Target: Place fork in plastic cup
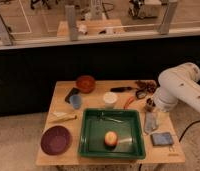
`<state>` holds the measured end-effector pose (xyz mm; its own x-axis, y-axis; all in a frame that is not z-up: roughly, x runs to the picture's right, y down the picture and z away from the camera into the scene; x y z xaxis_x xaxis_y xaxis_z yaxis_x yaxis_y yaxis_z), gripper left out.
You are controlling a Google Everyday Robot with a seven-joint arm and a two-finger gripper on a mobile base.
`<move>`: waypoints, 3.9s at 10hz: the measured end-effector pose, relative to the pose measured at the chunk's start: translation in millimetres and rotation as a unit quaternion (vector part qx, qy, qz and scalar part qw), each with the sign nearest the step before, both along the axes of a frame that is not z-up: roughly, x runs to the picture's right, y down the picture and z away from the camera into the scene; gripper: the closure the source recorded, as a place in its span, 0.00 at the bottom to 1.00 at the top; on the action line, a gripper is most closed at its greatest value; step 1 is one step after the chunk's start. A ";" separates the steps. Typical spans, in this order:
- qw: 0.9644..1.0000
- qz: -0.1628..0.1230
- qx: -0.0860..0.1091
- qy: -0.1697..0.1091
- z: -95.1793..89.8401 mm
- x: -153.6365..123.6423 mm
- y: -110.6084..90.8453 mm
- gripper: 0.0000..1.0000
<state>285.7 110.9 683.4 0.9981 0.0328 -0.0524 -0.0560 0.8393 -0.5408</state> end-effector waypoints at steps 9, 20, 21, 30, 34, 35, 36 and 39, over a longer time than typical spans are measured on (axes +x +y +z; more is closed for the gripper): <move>1.000 0.000 0.000 0.000 0.0 0.0 0.0 0.20; 0.999 0.008 -0.009 -0.037 5.4 -6.6 9.6 0.20; 0.997 0.015 -0.015 -0.067 9.9 -16.8 19.5 0.20; 0.975 0.010 -0.049 -0.219 44.9 -146.6 72.7 0.20; 0.982 -0.008 -0.039 -0.185 68.4 -156.2 82.8 0.47; 0.983 -0.012 -0.031 -0.183 72.2 -157.2 83.5 0.49; 0.983 -0.018 -0.021 -0.182 75.1 -159.1 84.4 0.49; 0.984 -0.031 0.018 -0.174 90.0 -164.5 86.6 0.49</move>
